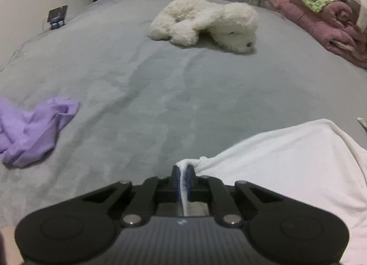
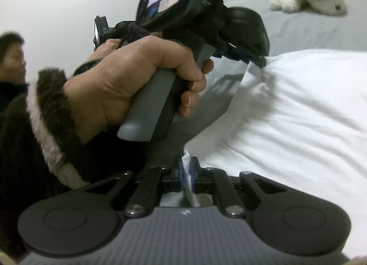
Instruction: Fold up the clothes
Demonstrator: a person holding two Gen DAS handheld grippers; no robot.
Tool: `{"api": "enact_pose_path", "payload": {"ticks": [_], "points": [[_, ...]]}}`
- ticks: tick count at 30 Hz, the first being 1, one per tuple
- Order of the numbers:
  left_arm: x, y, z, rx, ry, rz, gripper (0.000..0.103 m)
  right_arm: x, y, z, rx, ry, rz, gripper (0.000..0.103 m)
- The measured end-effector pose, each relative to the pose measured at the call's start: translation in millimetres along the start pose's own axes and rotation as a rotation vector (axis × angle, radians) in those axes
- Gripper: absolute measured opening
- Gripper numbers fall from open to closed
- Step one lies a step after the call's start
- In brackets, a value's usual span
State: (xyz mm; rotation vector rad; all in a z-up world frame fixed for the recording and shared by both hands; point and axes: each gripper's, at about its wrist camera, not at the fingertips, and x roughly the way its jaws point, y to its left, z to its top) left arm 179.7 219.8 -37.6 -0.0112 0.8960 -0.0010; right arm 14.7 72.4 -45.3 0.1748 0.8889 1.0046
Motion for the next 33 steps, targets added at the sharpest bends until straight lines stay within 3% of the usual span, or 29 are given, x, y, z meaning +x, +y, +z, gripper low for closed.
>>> {"api": "enact_pose_path", "payload": {"ticks": [9, 17, 19, 22, 23, 24, 26, 33], "points": [[-3, 15, 6, 0.013, -0.005, 0.154, 0.004, 35, 16, 19, -0.013, 0.018, 0.059, 0.011], [11, 7, 1, 0.074, 0.015, 0.205, 0.006, 55, 4, 17, 0.008, 0.040, 0.064, 0.012], [10, 4, -1, 0.092, 0.007, 0.221, 0.010, 52, 1, 19, 0.015, 0.034, 0.064, 0.015], [-1, -3, -4, 0.112, -0.034, 0.222, 0.040, 40, -3, 23, 0.013, 0.024, 0.064, 0.017], [-6, -5, -4, 0.113, -0.051, 0.210, 0.049, 35, -4, 24, 0.012, 0.021, 0.064, 0.023], [-10, -7, -5, 0.113, -0.067, 0.197, 0.050, 29, -7, 25, 0.007, 0.015, 0.061, 0.031], [-17, -13, -3, 0.107, -0.091, 0.171, 0.053, 16, -14, 26, -0.002, 0.002, 0.041, 0.036], [-30, -47, 3, 0.126, -0.060, 0.145, 0.059, -36, -53, 30, 0.019, -0.052, -0.058, 0.036]]}}
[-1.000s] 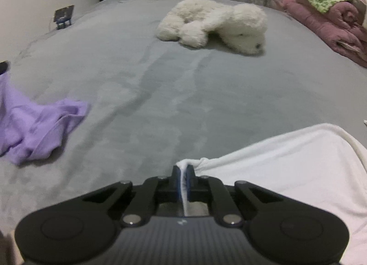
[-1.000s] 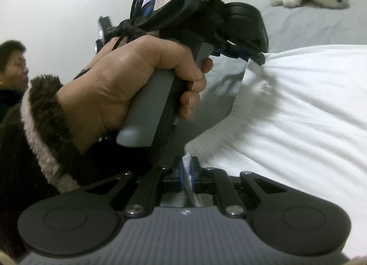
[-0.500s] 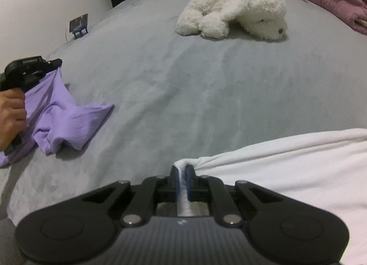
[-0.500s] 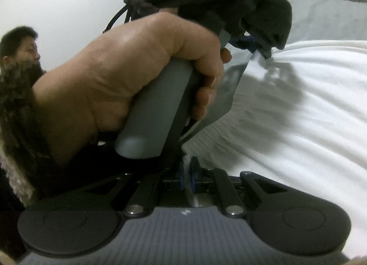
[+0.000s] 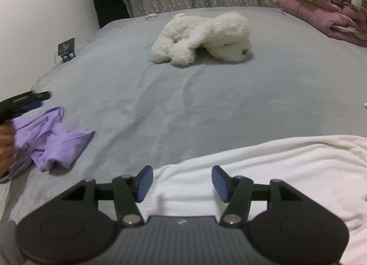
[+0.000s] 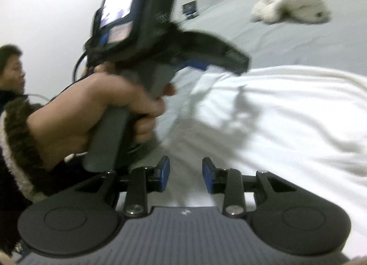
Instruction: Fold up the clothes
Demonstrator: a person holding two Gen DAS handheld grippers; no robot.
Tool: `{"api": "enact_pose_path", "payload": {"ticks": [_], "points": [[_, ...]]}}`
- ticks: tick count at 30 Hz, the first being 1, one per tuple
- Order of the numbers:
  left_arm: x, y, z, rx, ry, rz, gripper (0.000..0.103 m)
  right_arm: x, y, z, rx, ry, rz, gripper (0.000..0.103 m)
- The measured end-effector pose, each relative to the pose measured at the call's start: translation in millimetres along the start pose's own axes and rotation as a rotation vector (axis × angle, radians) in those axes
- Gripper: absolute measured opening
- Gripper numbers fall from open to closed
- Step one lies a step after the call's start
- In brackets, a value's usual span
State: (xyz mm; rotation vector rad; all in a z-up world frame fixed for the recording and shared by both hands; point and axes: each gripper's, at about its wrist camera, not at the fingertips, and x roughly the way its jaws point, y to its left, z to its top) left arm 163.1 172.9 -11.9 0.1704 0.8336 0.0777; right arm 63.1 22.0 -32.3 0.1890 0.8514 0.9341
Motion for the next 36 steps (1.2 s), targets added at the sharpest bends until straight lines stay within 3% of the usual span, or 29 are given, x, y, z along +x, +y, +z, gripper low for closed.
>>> {"api": "enact_pose_path", "payload": {"ticks": [9, 18, 24, 28, 36], "points": [[-17, -55, 6, -0.053, 0.056, -0.093, 0.067, -69, -55, -1, 0.067, -0.069, -0.193, 0.039], [-31, -133, 13, -0.016, 0.057, -0.216, 0.068, -159, -111, -31, 0.292, -0.114, -0.443, 0.043], [-36, -190, 13, 0.065, 0.043, -0.270, 0.068, -203, -158, -32, 0.490, -0.169, -0.519, 0.045], [-42, -233, 8, 0.137, 0.028, -0.319, 0.062, -229, -179, -42, 0.595, -0.232, -0.483, 0.050], [-49, -306, -6, 0.279, -0.032, -0.427, 0.058, -266, -182, -45, 0.640, -0.305, -0.510, 0.050]]}}
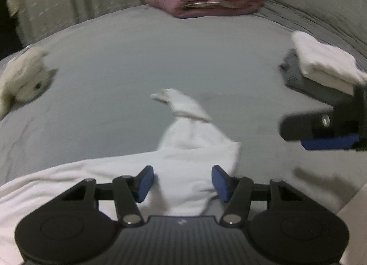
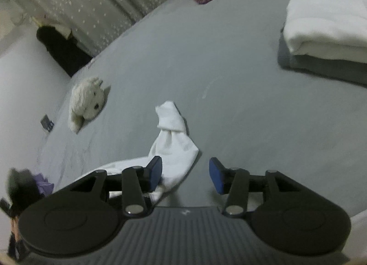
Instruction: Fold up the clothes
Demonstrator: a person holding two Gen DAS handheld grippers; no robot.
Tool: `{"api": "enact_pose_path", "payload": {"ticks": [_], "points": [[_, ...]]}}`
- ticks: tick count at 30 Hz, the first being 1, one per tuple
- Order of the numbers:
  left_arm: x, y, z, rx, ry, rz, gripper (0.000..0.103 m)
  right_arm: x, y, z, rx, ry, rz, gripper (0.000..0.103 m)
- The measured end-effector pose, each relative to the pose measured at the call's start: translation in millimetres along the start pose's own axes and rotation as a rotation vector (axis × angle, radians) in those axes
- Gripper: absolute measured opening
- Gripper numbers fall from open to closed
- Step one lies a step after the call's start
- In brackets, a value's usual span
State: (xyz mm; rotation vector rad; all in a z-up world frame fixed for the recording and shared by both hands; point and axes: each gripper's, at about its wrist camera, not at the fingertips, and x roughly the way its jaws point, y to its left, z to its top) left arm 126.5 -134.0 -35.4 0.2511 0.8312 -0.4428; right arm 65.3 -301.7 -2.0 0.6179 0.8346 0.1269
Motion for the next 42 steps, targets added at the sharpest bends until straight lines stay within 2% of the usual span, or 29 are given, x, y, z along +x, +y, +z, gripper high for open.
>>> {"api": "enact_pose_path", "payload": {"ticks": [5, 7, 9, 10, 11, 12, 21, 24, 34, 36, 39, 42], "points": [[12, -21, -1, 0.045, -0.040, -0.083, 0.050, -3, -7, 3, 0.034, -0.019, 0.001, 0.054], [16, -24, -2, 0.049, -0.052, -0.078, 0.043, 0, -8, 3, 0.041, -0.018, -0.010, 0.054], [18, -24, -4, 0.043, -0.067, -0.079, 0.029, 0, -9, 3, 0.043, -0.015, -0.016, 0.054], [18, -22, -3, 0.025, -0.070, -0.083, 0.023, 0, -9, 4, 0.042, -0.014, -0.017, 0.054], [18, -17, -2, -0.004, -0.068, -0.082, 0.011, 0, -9, 4, 0.041, -0.013, -0.019, 0.054], [18, -12, -1, -0.033, -0.066, -0.080, 0.006, 0, -8, 4, 0.038, -0.013, -0.020, 0.054], [-6, 49, 0, -0.328, -0.096, -0.107, 0.005, 7, -8, 4, 0.027, -0.005, -0.043, 0.056], [-15, 72, -5, -0.403, -0.102, -0.087, 0.005, 12, -6, 2, 0.015, 0.009, -0.052, 0.056], [-32, 137, -30, -0.547, -0.106, 0.025, 0.005, 37, 11, -11, -0.059, 0.063, -0.062, 0.056], [-33, 146, -37, -0.567, -0.103, 0.026, 0.005, 44, 15, -15, -0.079, 0.057, -0.064, 0.056], [-33, 157, -48, -0.585, -0.093, 0.029, 0.005, 52, 28, -20, -0.146, 0.032, -0.020, 0.056], [-25, 155, -56, -0.561, -0.063, 0.030, 0.005, 58, 42, -27, -0.210, 0.013, 0.023, 0.056]]}}
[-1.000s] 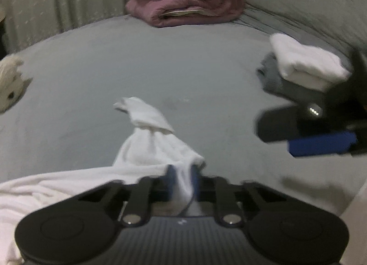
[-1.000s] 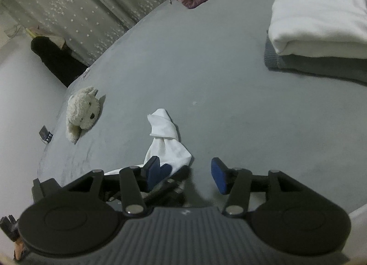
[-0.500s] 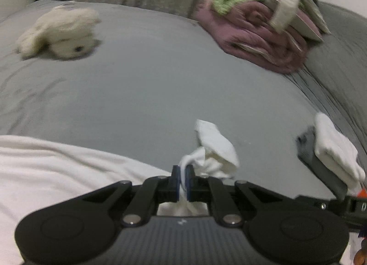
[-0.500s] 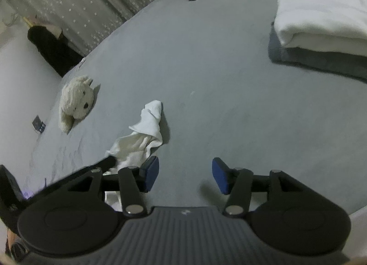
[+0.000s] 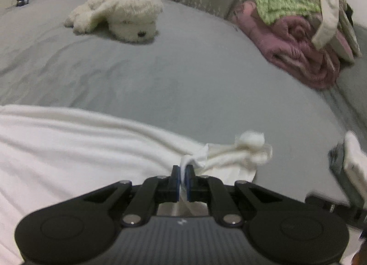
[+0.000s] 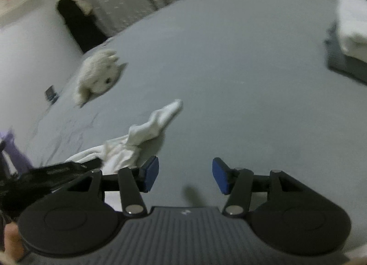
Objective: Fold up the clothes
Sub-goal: 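Hold the sleeve cuff with the left gripper while the right gripper grasps the sleeve beside it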
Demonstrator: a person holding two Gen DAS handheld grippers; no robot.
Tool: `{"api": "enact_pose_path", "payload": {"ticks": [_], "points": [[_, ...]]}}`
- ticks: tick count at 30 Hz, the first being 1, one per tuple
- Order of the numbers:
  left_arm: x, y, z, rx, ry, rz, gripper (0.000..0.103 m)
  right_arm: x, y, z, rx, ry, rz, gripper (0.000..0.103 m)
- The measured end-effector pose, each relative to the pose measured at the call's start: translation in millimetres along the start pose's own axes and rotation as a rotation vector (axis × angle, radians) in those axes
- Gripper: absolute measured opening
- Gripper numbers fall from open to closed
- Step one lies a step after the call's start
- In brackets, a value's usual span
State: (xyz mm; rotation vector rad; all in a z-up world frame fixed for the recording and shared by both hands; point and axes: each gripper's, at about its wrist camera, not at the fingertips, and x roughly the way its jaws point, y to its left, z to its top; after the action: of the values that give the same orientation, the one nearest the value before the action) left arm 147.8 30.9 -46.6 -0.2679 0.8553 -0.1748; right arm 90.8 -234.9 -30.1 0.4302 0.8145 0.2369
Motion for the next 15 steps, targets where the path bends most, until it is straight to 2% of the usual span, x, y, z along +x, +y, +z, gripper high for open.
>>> {"api": "enact_pose_path", "payload": {"ticks": [4, 8, 15], "points": [[1, 5, -14, 0.037, -0.042, -0.031, 0.006, 8, 18, 1, -0.079, -0.046, -0.014, 0.056], [0, 19, -25, -0.035, -0.078, -0.086, 0.007, 20, 44, 9, -0.209, -0.079, -0.006, 0.056], [0, 15, -30, -0.038, -0.101, -0.084, 0.009, 56, 98, 20, -0.404, -0.066, 0.024, 0.057]]}}
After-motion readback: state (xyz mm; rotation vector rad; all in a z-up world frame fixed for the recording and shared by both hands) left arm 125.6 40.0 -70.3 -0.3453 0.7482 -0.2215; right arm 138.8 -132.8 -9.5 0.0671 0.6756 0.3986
